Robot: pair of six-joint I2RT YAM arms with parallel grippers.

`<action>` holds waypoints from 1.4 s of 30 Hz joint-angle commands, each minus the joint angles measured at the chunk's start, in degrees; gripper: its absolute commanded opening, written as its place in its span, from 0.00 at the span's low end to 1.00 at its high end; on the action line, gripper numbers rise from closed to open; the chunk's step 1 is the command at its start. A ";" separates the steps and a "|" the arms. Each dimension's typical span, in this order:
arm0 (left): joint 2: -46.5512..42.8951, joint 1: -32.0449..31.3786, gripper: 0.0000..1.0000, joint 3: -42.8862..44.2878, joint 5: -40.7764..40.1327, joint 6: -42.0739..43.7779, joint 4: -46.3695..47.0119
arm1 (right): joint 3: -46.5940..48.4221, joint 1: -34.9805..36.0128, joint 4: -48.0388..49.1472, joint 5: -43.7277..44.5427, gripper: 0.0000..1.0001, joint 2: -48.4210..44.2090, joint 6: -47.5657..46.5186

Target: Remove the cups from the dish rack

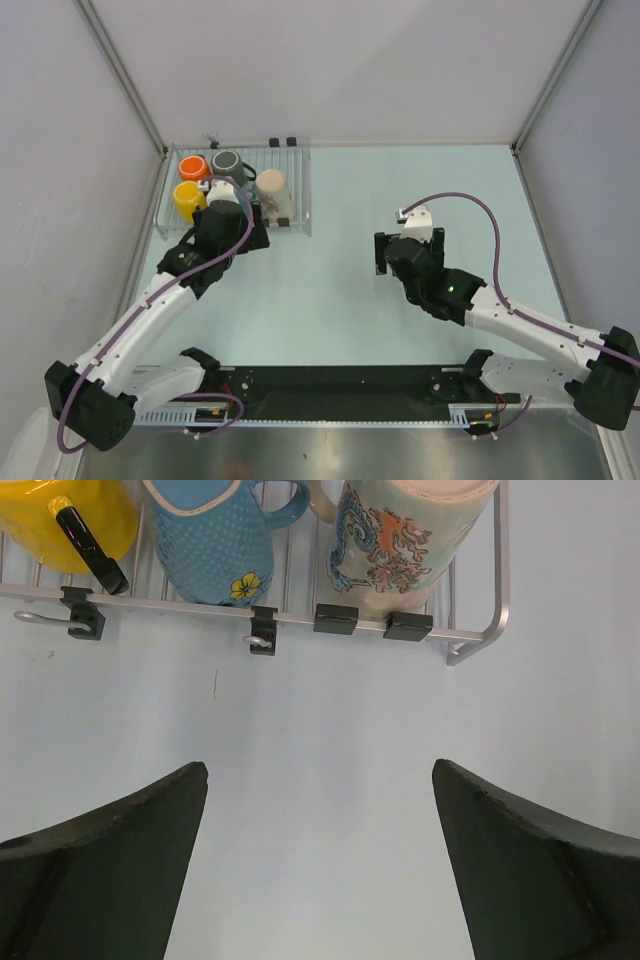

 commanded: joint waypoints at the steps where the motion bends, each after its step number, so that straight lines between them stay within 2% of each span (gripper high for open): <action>1: -1.41 0.17 1.00 0.30 -1.41 -0.82 0.79 | 1.57 -0.11 2.19 0.77 1.00 -0.83 -0.25; 12: 1.48 0.17 1.00 1.52 -0.44 -2.84 1.49 | 1.31 -0.28 1.57 -0.28 1.00 -1.09 0.63; 18: 9.03 0.26 1.00 11.53 0.26 -4.16 -0.25 | 3.77 -0.29 -0.62 -0.90 1.00 -0.57 4.05; 19: 10.52 0.17 1.00 15.64 0.61 -4.16 -1.22 | 3.95 -0.37 -0.89 -0.72 1.00 -0.57 4.58; 25: 22.92 0.00 1.00 27.62 3.25 -3.11 -4.48 | 4.65 -0.20 -1.42 -1.86 1.00 -1.44 5.99; 34: 41.36 -0.09 1.00 45.11 -3.34 -3.20 -12.39 | 4.91 -0.20 -0.80 -2.66 1.00 -3.20 4.50; 38: 45.85 0.00 1.00 51.08 -5.80 -6.09 -15.11 | 5.00 -0.28 -0.80 -2.74 1.00 -3.55 4.41; 42: 47.45 0.09 1.00 53.56 -7.47 -9.17 -17.66 | 5.00 -0.46 -0.63 -3.27 1.00 -3.56 4.41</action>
